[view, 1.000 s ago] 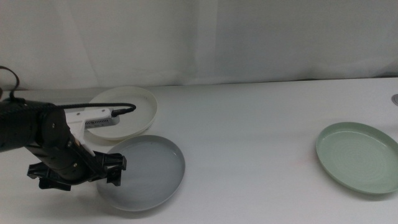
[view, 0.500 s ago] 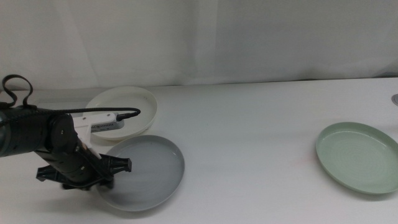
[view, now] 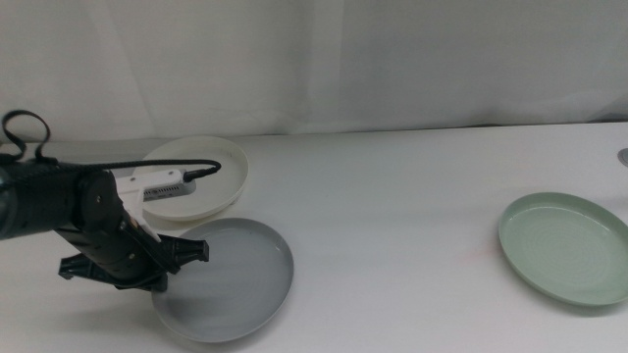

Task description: Stack the three bowls on top of each other.

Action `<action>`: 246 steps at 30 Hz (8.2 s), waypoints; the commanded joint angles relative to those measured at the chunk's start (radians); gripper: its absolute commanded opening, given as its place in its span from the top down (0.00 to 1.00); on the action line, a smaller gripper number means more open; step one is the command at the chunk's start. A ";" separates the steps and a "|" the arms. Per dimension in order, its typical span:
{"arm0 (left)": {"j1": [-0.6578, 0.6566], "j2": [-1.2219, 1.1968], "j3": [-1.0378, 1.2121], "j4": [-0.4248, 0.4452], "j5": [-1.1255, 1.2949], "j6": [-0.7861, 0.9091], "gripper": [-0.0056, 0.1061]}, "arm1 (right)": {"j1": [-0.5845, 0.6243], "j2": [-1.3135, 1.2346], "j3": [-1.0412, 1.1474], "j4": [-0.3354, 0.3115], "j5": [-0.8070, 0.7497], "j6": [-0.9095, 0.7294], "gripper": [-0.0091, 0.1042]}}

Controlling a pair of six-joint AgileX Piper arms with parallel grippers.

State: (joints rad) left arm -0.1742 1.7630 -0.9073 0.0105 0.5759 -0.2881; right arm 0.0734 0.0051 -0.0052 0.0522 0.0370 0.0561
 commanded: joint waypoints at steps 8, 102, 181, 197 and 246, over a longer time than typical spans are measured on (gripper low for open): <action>-0.062 -0.179 -0.099 -0.051 0.140 0.065 0.97 | -0.004 -0.004 0.040 -0.011 -0.013 -0.003 0.01; 0.164 0.088 -0.614 0.181 0.168 0.009 0.12 | -0.004 -0.004 0.040 -0.011 -0.022 -0.003 0.01; -0.105 -0.215 -0.498 -0.016 0.279 0.064 0.98 | -0.004 -0.004 0.040 -0.007 -0.020 -0.003 0.01; -0.410 -0.217 -0.167 -0.018 -0.067 -0.116 0.98 | -0.004 -0.004 0.040 -0.007 -0.020 -0.003 0.01; -0.364 -0.013 -0.169 -0.018 -0.179 -0.138 0.98 | -0.004 -0.004 0.040 -0.007 -0.018 -0.003 0.01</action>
State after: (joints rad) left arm -0.5412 1.7793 -1.0754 0.0000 0.4135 -0.4266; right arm 0.0734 0.0051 -0.0052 0.0518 0.0240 0.0607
